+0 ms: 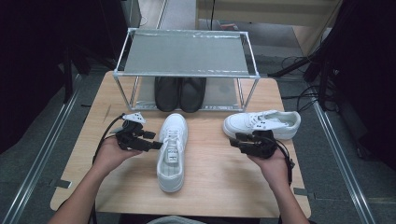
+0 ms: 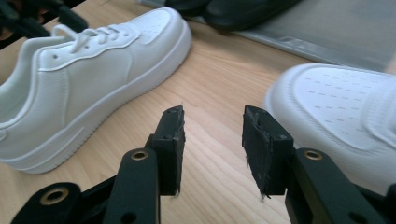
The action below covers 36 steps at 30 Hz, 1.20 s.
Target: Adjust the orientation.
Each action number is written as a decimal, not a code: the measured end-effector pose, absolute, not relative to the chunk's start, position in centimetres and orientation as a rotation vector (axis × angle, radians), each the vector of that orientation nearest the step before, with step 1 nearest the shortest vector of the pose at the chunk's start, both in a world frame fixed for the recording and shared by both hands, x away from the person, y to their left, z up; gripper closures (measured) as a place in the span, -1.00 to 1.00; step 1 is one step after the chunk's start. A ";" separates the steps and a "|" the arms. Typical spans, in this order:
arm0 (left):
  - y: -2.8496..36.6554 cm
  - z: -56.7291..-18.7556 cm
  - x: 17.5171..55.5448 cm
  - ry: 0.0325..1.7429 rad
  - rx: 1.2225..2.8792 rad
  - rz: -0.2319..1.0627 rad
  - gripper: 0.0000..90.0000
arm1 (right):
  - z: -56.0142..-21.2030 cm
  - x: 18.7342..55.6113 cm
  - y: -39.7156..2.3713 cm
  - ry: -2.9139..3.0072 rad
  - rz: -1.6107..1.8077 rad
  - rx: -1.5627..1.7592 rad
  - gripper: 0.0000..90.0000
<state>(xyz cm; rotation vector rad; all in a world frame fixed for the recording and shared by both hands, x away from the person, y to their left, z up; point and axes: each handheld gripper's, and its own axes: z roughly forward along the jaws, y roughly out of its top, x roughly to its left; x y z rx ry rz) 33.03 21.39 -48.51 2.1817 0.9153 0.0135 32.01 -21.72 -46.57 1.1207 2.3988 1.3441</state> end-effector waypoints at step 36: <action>23.4 -48.8 30.1 0.973 2.157 0.048 -0.15 | -44.8 36.3 -29.8 2.235 1.280 1.322 0.33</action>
